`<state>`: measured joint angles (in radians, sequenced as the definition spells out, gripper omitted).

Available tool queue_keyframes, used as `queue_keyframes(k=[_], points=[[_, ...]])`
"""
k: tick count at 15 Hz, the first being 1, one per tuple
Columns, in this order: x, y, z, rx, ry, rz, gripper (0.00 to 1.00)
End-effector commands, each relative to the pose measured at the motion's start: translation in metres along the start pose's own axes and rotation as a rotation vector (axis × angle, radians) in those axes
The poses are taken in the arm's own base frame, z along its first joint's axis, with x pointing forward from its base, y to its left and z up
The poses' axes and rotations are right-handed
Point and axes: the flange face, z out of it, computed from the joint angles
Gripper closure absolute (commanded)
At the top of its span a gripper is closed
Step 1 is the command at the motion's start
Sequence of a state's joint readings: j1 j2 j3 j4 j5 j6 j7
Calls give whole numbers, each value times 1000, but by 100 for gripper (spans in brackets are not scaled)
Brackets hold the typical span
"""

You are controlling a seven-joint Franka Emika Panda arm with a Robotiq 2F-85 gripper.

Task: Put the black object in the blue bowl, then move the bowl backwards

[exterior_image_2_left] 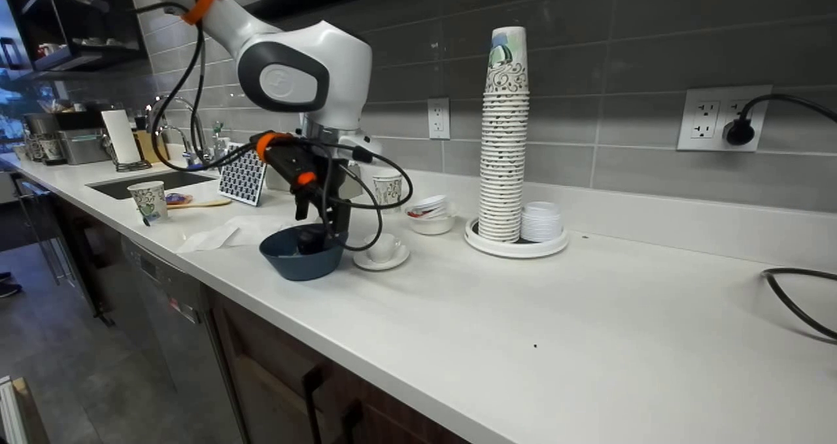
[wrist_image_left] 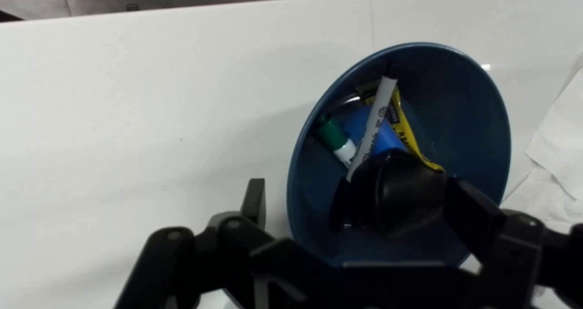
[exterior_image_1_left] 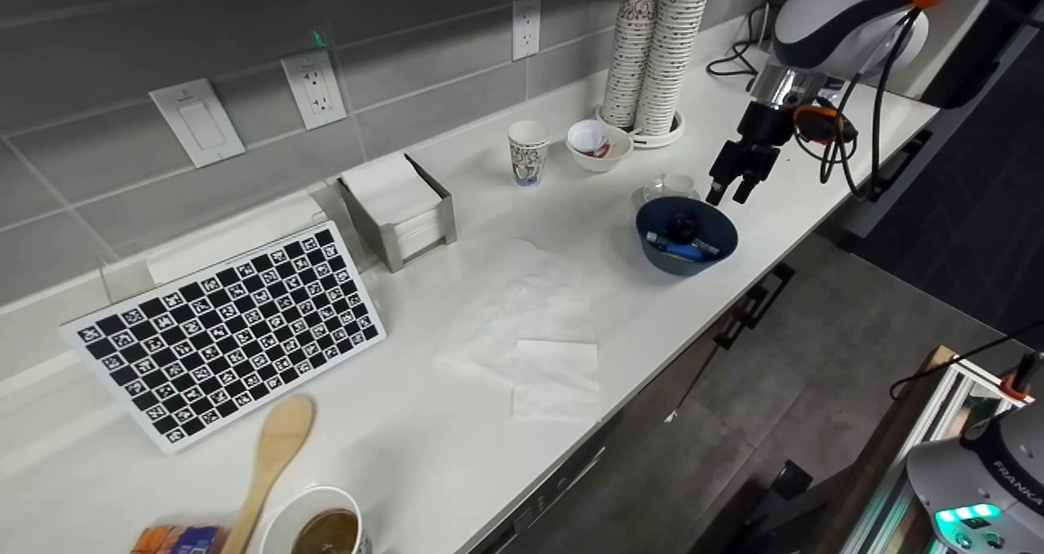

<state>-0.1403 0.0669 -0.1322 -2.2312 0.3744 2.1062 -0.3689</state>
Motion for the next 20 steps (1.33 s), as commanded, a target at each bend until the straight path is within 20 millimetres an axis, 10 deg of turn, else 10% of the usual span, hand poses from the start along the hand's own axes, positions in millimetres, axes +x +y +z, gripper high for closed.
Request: queue_keyframes(k=[1,9,10,20], points=[[10,14,18,98,-15,44,0],[25,44,26,126,9,163,3],[26,46,26,120,6,165,25],[26,22,46,93,-71,87,85]])
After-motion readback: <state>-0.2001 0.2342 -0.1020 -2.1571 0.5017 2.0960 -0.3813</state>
